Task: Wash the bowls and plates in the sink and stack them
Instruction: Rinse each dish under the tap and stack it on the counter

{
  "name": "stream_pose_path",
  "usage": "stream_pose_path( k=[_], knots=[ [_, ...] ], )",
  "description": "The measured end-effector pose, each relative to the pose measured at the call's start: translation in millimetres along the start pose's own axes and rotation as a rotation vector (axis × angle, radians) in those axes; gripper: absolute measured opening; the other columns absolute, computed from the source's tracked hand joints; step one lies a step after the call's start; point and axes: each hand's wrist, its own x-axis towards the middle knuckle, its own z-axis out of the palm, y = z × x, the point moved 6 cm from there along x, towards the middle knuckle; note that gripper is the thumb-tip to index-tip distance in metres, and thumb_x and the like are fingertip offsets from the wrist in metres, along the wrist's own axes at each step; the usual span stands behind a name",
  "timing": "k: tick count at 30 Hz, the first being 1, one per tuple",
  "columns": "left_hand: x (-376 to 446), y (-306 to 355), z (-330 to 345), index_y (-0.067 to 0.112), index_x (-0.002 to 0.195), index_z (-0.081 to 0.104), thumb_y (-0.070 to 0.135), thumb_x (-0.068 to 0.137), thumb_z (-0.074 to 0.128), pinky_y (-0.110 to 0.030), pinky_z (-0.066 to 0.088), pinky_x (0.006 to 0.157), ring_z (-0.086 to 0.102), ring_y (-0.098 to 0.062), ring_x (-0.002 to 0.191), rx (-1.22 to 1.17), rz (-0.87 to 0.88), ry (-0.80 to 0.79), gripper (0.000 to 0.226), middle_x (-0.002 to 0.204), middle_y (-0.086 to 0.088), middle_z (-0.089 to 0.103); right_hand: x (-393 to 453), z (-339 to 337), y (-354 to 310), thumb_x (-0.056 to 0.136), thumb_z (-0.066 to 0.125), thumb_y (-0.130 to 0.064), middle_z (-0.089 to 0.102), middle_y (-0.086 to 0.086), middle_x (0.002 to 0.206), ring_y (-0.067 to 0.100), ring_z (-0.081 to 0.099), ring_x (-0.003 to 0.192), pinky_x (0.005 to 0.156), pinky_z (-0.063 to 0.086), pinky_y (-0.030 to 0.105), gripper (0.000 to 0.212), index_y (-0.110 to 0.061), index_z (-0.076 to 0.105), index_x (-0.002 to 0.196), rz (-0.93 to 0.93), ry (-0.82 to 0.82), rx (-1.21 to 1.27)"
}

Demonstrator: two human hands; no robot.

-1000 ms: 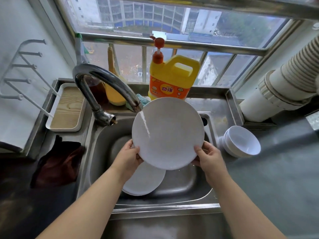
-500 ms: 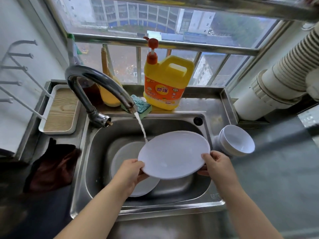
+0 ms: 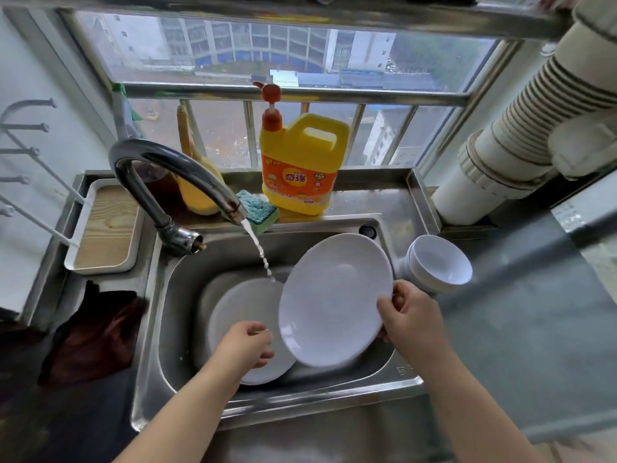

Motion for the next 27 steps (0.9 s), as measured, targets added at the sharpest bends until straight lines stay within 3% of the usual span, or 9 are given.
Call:
stream_pose_path(
  k=[4,8,12,16,18,19,21,24,27],
  knots=[
    [5.9,4.2,13.8,0.009,0.114,0.054,0.008,0.094,0.054,-0.03,0.052,0.07,0.064,-0.02,0.079,0.095,0.043,-0.016,0.02,0.106,-0.013,0.064,-11.0,-21.4,-21.4,0.081,0.064,-0.001,0.033,-0.003,0.046,0.018,0.027,0.042,0.044,0.027,0.028,0.035,-0.013,0.036,0.064,-0.355,0.157,-0.326],
    [5.5,13.8,26.2,0.01,0.112,0.057,0.009,0.092,0.054,-0.029,0.05,0.068,0.064,-0.019,0.077,0.209,0.115,-0.048,0.02,0.101,-0.012,0.066,-21.8,-27.6,-13.7,0.075,0.067,0.001,0.045,0.003,0.044,0.021,0.035,0.035,0.046,0.022,0.016,0.027,-0.011,0.045,0.065,-0.479,0.17,-0.536],
    [6.1,27.5,38.4,0.011,0.109,0.058,0.009,0.092,0.054,-0.033,0.052,0.073,0.065,-0.02,0.08,0.245,0.15,-0.074,0.017,0.1,-0.011,0.066,-18.8,-51.9,12.8,0.087,0.06,-0.005,0.044,0.001,0.051,0.023,0.036,0.048,0.048,0.027,0.027,0.026,-0.011,0.042,0.068,-0.246,0.213,-0.336],
    [6.9,48.5,47.1,0.012,0.105,0.057,0.008,0.093,0.052,-0.035,0.051,0.074,0.065,-0.022,0.079,0.219,0.215,-0.063,0.013,0.094,-0.008,0.067,-15.3,-94.1,41.4,0.089,0.056,-0.013,0.052,0.01,0.056,0.027,0.045,0.056,0.049,0.034,0.021,0.02,-0.003,0.056,0.072,0.025,0.356,-0.031],
    [7.8,61.4,50.6,0.01,0.103,0.058,0.006,0.093,0.051,-0.033,0.05,0.071,0.064,-0.022,0.076,0.19,0.258,-0.057,0.012,0.09,-0.008,0.067,-8.4,-107.0,70.6,0.082,0.055,-0.03,0.058,0.021,0.061,0.038,0.053,0.06,0.054,0.046,0.037,0.032,0.0,0.058,0.071,0.179,0.42,0.12],
    [7.7,68.3,52.1,0.01,0.102,0.058,0.005,0.093,0.05,-0.032,0.049,0.069,0.064,-0.022,0.074,0.176,0.279,-0.058,0.012,0.088,-0.008,0.067,-4.5,-111.8,86.0,0.074,0.053,-0.038,0.059,0.026,0.066,0.038,0.053,0.06,0.059,0.05,0.047,0.041,0.003,0.058,0.071,0.26,0.454,0.203],
    [8.2,79.7,55.5,0.011,0.1,0.058,0.004,0.093,0.05,-0.031,0.048,0.066,0.063,-0.021,0.071,0.164,0.315,-0.066,0.012,0.087,-0.008,0.067,5.5,-116.8,116.1,0.066,0.053,-0.042,0.061,0.026,0.07,0.03,0.053,0.062,0.065,0.052,0.055,0.046,0.004,0.059,0.071,0.385,0.484,0.333],
    [10.1,89.1,59.9,0.012,0.098,0.059,0.005,0.094,0.05,-0.03,0.048,0.065,0.063,-0.021,0.072,0.17,0.342,-0.075,0.013,0.089,-0.009,0.067,23.1,-119.1,134.3,0.079,0.057,-0.022,0.06,0.015,0.07,0.024,0.056,0.064,0.07,0.054,0.046,0.023,-0.004,0.059,0.066,0.49,0.5,0.491],
    [11.5,88.2,61.2,0.013,0.097,0.059,0.005,0.094,0.05,-0.03,0.048,0.065,0.064,-0.021,0.072,0.165,0.335,-0.083,0.013,0.089,-0.008,0.067,36.6,-114.1,145.8,0.091,0.051,-0.004,0.052,0.011,0.066,0.019,0.049,0.056,0.048,0.049,0.022,0.028,-0.004,0.053,0.063,0.549,0.497,0.594]
  ],
)
